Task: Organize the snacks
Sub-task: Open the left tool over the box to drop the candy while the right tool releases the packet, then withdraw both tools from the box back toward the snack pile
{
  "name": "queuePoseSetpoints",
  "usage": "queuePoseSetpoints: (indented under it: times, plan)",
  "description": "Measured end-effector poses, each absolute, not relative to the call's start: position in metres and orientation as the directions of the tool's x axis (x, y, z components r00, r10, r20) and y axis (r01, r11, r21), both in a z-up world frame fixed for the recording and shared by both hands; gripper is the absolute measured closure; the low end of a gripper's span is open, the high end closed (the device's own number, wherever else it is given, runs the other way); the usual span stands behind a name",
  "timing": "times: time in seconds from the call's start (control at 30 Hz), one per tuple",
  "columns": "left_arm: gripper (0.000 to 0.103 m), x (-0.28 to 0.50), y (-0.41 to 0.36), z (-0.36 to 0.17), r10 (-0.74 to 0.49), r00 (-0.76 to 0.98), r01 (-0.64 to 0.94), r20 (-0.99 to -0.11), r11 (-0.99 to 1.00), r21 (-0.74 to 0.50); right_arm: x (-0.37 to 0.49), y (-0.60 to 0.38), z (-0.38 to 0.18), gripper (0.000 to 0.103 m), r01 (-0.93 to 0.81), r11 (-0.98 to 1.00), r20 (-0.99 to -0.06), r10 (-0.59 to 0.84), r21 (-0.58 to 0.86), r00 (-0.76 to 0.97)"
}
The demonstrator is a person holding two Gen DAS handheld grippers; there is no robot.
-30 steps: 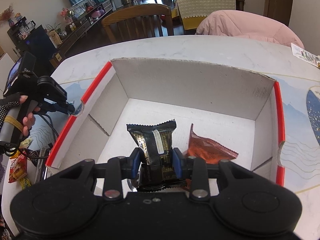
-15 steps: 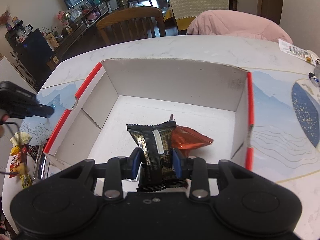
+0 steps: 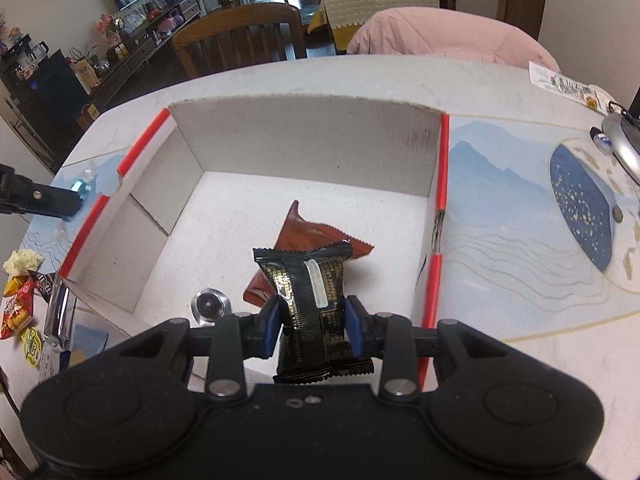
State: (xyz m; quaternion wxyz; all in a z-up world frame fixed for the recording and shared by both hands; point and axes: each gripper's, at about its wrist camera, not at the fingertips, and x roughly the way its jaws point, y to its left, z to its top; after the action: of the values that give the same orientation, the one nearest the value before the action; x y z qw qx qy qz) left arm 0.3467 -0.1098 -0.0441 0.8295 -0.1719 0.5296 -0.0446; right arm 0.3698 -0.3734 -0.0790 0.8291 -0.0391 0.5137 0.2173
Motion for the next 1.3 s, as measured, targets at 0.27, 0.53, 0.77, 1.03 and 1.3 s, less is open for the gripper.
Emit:
queuePoseSetpoints:
  times: [0.27,0.53,0.77,1.03,1.3]
  plan:
    - [0.092,0.366,-0.155,-0.09,-0.202,0.341,-0.031,-0.918,0.974,-0.226,0.364,-0.367,-0.087,0.07,-0.418,0.901,-0.875,0.289,0.112,0.389]
    - [0.092,0.371,-0.164,-0.117,-0.137,0.263,-0.018,-0.955,0.989,-0.147,0.361,-0.362,-0.086,0.07,-0.437,0.895,-0.874,0.277,0.083,0.4]
    - [0.092,0.358,-0.17,-0.124,-0.139,0.218,-0.012,-0.966,0.989,-0.145,0.356,-0.368,-0.087,0.069,-0.441,0.895,-0.877,0.259,0.061,0.406]
    - [0.092,0.331,-0.182,-0.126,-0.179,0.181,-0.018,-0.967,0.982,-0.185,0.35,-0.379,-0.084,0.068,-0.447,0.892,-0.876,0.26,0.057,0.407]
    - [0.092,0.293,-0.183,-0.109,-0.207,0.235,-0.029,-0.95,0.975,-0.22,0.331,-0.377,-0.062,0.067,-0.488,0.867,-0.836,0.339,0.1,0.431]
